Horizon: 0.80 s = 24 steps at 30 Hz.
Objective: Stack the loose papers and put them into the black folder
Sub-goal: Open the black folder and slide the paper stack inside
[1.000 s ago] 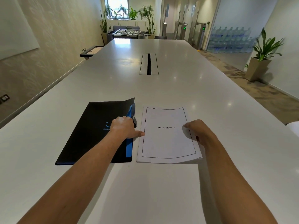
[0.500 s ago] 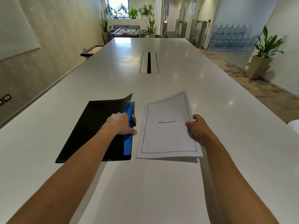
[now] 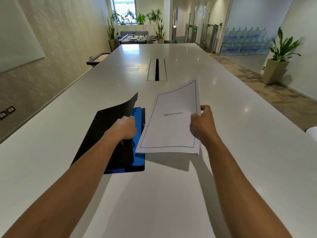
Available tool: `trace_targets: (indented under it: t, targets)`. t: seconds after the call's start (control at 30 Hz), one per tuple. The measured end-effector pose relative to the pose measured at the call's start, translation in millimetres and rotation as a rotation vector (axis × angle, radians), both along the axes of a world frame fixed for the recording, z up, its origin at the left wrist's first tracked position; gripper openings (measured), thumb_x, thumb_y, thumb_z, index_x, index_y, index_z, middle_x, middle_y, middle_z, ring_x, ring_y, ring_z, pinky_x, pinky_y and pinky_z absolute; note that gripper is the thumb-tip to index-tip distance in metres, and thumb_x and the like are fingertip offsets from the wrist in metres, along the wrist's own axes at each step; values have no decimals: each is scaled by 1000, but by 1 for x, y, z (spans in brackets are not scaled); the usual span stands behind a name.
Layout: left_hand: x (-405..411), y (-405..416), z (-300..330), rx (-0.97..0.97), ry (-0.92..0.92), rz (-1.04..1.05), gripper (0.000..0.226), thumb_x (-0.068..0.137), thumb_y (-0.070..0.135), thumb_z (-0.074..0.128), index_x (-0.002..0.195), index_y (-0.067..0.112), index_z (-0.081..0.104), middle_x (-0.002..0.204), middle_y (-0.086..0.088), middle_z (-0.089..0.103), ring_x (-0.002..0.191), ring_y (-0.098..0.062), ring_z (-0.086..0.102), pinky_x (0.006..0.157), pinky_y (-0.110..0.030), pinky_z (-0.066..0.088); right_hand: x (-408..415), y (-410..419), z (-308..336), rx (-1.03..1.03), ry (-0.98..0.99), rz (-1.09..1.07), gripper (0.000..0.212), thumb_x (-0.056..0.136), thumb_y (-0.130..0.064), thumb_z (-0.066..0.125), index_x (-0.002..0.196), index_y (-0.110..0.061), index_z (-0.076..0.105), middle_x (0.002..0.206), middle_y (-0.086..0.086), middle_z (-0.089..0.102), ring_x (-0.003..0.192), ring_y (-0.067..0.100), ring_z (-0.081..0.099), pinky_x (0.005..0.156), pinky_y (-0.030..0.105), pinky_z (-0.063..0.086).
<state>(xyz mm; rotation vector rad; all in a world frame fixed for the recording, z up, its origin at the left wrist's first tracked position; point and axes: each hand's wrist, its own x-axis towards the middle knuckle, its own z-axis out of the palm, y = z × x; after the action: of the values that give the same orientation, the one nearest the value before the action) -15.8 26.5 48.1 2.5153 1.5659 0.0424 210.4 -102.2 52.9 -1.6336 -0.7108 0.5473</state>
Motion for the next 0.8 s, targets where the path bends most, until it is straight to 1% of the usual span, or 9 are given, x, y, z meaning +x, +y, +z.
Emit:
trace_targets:
  t: [0.07, 0.13, 0.23, 0.3, 0.47, 0.6, 0.7, 0.77, 0.8]
  targets:
    - [5, -2, 3, 2, -1, -10, 32, 92, 14, 55, 124, 10, 51, 107, -9, 57, 69, -11, 53, 52, -19, 38, -8, 3, 1, -9, -63, 21, 32, 94, -14, 46, 126, -16, 41, 120, 12, 59, 101, 28, 61, 88, 42, 51]
    - [11, -5, 5, 2, -4, -18, 31, 92, 14, 55, 122, 10, 52, 108, -10, 57, 74, -14, 58, 56, -21, 42, -16, 6, 1, -26, -124, 41, 35, 95, -13, 45, 130, -13, 39, 124, 12, 55, 105, 25, 56, 85, 35, 45]
    - [19, -10, 9, -11, -14, -32, 26, 93, 14, 54, 118, 11, 52, 98, -8, 55, 73, -16, 61, 55, -21, 42, -26, 11, -1, -72, -149, 81, 40, 95, -12, 45, 135, -10, 37, 129, 14, 53, 113, 29, 54, 93, 38, 45]
    - [25, -14, 11, -22, -20, -52, 24, 94, 15, 53, 118, 11, 51, 98, -7, 54, 74, -16, 60, 54, -21, 41, -31, 13, -3, -97, -135, 119, 40, 94, -10, 45, 134, -10, 38, 128, 14, 53, 112, 29, 55, 96, 40, 46]
    - [38, -25, 14, -46, -38, -105, 23, 95, 16, 52, 117, 11, 51, 100, -8, 54, 78, -18, 61, 56, -22, 43, -34, 18, -8, -129, -69, 180, 36, 91, -6, 45, 126, -12, 42, 120, 11, 56, 98, 23, 56, 79, 34, 46]
    - [50, -37, 18, -46, -42, -134, 18, 94, 15, 53, 111, 10, 53, 94, -8, 55, 75, -18, 63, 64, -25, 52, -41, 23, -18, -167, -83, 225, 32, 95, -9, 46, 126, -14, 39, 124, 11, 52, 98, 23, 53, 78, 31, 46]
    - [62, -46, 19, -20, -47, -165, 17, 94, 14, 53, 111, 9, 54, 89, -6, 52, 72, -16, 61, 58, -22, 48, -49, 28, -22, -189, -81, 218, 38, 94, -7, 47, 130, -13, 37, 130, 13, 49, 104, 25, 53, 83, 33, 49]
    - [73, -53, 20, -12, -65, -191, 23, 95, 15, 54, 118, 10, 53, 96, -7, 54, 73, -15, 61, 55, -20, 43, -54, 30, -25, -191, -55, 231, 40, 93, -7, 50, 130, -13, 36, 130, 13, 50, 109, 28, 55, 84, 36, 54]
    - [78, -56, 21, -12, -83, -202, 29, 96, 17, 54, 123, 10, 51, 102, -10, 55, 77, -16, 62, 55, -20, 42, -55, 29, -28, -180, -53, 252, 38, 93, -10, 53, 128, -13, 37, 127, 13, 51, 105, 27, 57, 76, 34, 56]
